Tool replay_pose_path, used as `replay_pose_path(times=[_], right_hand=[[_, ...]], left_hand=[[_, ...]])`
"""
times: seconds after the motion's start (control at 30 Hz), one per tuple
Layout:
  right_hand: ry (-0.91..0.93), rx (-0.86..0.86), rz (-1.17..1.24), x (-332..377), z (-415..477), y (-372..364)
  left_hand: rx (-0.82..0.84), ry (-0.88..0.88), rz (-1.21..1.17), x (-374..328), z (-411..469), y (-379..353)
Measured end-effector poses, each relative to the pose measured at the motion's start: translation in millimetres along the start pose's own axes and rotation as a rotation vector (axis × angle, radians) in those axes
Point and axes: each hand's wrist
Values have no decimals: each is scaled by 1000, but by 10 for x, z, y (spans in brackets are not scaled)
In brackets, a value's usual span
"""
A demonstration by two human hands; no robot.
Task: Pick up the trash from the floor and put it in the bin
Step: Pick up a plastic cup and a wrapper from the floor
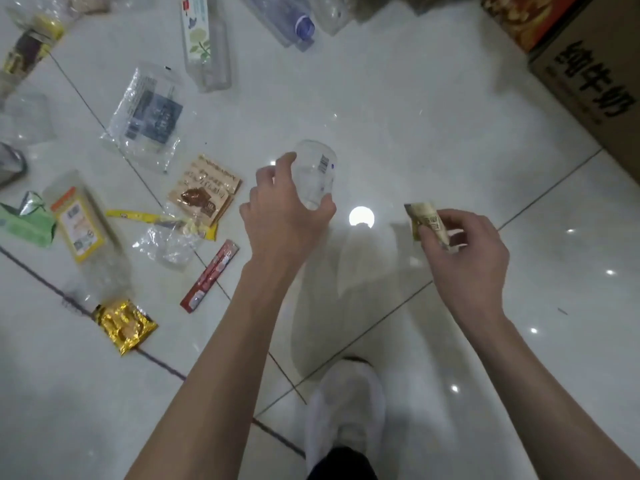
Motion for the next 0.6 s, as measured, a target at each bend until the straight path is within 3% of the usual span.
replay_pose_path(times=[0.33, 0.6], right_hand=[[-36, 101, 145, 1991, -949, 1443], [71, 196, 131, 3564, -1947, 2604]], left_hand=[[-8, 107, -259, -494, -1233, 2389], [-153, 192, -331, -985, -2313, 4149]])
Point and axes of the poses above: each hand's wrist, its own z-axis towards the middle knuckle, its own y-axis out of the back of the hand, x = y × z, and after that the axes turned 2 degrees about -y, right-handed
